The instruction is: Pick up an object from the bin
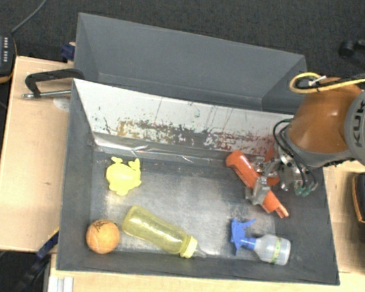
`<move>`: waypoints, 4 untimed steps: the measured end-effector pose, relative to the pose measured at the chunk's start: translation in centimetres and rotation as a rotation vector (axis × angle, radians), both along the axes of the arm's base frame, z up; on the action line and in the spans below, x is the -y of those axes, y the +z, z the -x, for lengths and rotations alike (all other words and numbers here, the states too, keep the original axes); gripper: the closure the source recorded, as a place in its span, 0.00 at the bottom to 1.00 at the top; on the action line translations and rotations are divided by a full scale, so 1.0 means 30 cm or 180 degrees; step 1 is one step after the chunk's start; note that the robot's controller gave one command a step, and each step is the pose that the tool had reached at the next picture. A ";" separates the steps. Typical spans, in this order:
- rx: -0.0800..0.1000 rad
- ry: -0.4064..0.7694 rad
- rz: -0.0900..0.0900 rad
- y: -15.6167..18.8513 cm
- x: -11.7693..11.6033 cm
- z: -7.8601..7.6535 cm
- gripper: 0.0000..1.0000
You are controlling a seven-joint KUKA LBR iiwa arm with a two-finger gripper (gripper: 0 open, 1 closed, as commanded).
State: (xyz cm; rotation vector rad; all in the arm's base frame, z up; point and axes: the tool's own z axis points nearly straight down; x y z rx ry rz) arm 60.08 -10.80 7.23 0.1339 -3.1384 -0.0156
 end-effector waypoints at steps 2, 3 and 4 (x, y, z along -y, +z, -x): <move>0.0047 0.0011 0.0013 0.246 0.014 -0.005 1.00; 0.0009 0.0085 0.0000 0.330 -0.030 0.027 1.00; 0.0077 0.0068 0.0012 0.438 -0.053 0.030 1.00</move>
Offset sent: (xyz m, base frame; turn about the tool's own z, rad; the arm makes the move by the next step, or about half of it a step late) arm -0.0002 -0.0114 0.0196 -0.0118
